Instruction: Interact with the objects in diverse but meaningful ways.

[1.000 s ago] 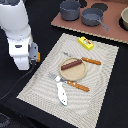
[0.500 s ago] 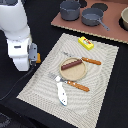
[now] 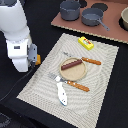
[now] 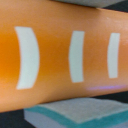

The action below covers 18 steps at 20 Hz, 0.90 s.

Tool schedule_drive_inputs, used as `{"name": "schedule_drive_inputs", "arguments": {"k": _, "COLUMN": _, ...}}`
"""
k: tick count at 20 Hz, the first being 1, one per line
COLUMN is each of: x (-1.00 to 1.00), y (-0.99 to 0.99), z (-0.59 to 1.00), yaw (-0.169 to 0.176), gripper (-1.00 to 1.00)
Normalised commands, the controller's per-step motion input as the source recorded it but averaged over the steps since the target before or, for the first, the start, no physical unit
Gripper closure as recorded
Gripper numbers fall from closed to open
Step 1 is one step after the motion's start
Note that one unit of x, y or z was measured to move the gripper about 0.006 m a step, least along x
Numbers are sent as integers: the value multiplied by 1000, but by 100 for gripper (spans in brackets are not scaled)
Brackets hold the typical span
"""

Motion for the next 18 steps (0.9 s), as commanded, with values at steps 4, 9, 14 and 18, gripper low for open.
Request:
{"name": "schedule_drive_inputs", "arguments": {"k": 4, "x": -513, "y": 90, "z": 991, "yaw": 42, "gripper": 100}}
{"name": "schedule_drive_inputs", "arguments": {"k": 9, "x": 60, "y": 11, "z": 641, "yaw": 22, "gripper": 100}}
{"name": "schedule_drive_inputs", "arguments": {"k": 14, "x": 542, "y": 1, "z": 266, "yaw": 11, "gripper": 100}}
{"name": "schedule_drive_inputs", "arguments": {"k": 18, "x": 591, "y": -4, "z": 94, "yaw": 3, "gripper": 100}}
